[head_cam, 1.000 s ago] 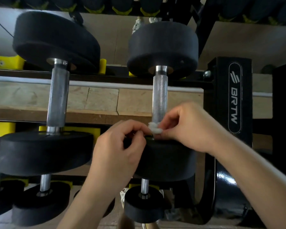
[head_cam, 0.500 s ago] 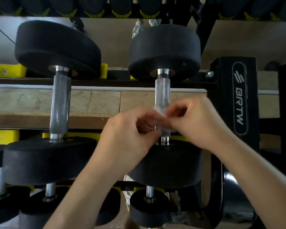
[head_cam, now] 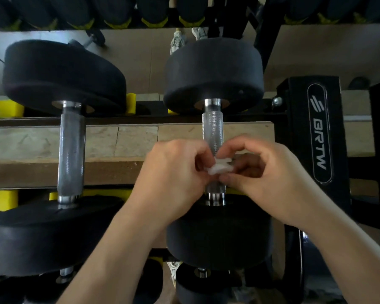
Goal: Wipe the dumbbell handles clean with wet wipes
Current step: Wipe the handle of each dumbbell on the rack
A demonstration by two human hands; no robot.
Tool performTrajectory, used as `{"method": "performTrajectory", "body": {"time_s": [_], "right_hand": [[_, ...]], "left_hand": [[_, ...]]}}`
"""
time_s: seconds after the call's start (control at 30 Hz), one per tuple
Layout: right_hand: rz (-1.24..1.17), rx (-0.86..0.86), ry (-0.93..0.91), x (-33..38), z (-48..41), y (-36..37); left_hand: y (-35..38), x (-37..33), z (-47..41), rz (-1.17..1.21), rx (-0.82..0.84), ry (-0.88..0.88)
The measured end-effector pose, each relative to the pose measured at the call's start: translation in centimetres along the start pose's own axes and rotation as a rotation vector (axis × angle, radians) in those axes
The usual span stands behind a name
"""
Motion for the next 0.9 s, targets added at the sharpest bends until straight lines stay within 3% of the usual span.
{"method": "performTrajectory", "body": {"time_s": [0.1,0.23,0.3,0.4,0.5,0.6,0.7,0.83,0.9], "right_hand": [[0.128,-0.055,-0.063,0.1,-1.2,-0.3],[0.284,-0.336,-0.179,0.2,-4.4,-1.8],[0.316,-0.393,-0.239,0.2,-4.5,-1.3],[0.396,-0.427,-0.347,0.2,-3.5,-0.3],[0.507,-0.475,-0.444,0.3,-4.1,0.3],[0.661,-0.499,-0.466,0.8,-5.3,0.6],[0.652,-0.325,-0.429,0.7,-4.4,0.4],[0.548,0.131,-0.468,1.1,-1.8,0.6],[0.615,0.17,-0.539,1.5,-3.2,0.3]], "left_hand": [[-0.2,-0.4,-1.3,0.073,-0.141,0.051],[-0.3,-1.8,-4.3,0.005,-0.503,0.191],[0.3,-1.7,-4.2,0.009,-0.579,0.189],[0.6,-0.9,-3.3,0.042,-0.539,0.045],[0.6,-0.1,-4.0,0.375,-0.37,-0.244],[0.4,0.0,-4.1,0.513,-0.321,-0.314],[-0.4,-0.3,-2.4,0.423,-0.245,-0.236],[-0.6,0.1,3.1,0.31,-0.153,-0.098],[0.0,0.1,5.5,0.246,-0.184,-0.001]]}}
Point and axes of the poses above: each hand's wrist, its own z-axis away from the middle knuckle, its own y-axis out of the palm, x = y × z, the point moved 3 cm from there along -z, towards the middle knuckle, and after that the axes turned 10 degrees about -y, right-handed, at the moved point
